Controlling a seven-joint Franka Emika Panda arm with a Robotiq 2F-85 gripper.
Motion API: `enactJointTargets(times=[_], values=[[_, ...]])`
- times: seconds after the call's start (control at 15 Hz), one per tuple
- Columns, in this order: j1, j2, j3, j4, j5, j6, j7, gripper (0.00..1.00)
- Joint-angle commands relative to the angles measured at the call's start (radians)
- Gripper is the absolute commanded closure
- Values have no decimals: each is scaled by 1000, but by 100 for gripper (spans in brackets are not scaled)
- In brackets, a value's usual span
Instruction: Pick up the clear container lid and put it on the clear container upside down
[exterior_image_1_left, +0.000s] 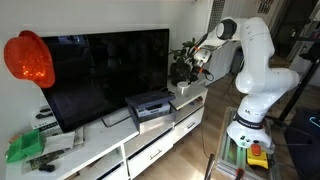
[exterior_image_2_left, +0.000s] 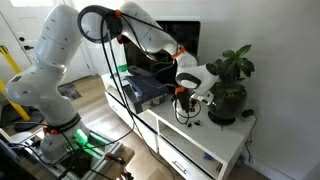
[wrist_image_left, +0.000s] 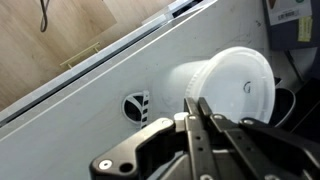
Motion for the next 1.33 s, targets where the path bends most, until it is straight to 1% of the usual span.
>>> enactJointTargets(times=[0.0, 0.2, 0.27, 0.33, 0.47, 0.53, 0.73, 0.87, 1.07, 1.13, 1.27], values=[[0, 14, 1, 10, 22, 24, 1, 99], [1, 12, 2, 8, 19, 33, 0, 99], [1, 11, 2, 7, 19, 33, 0, 92], [1, 10, 2, 7, 19, 32, 0, 69], [0, 6, 3, 5, 19, 28, -1, 65], [-1, 4, 4, 4, 21, 26, -3, 60], [-1, -1, 4, 2, 19, 27, -4, 38], [-1, -4, 3, 1, 19, 25, -4, 25], [-2, -13, 5, -6, 20, 23, -9, 3], [-1, -17, 6, -9, 19, 25, -12, 1], [4, -34, -1, -20, 8, 27, -10, 0]])
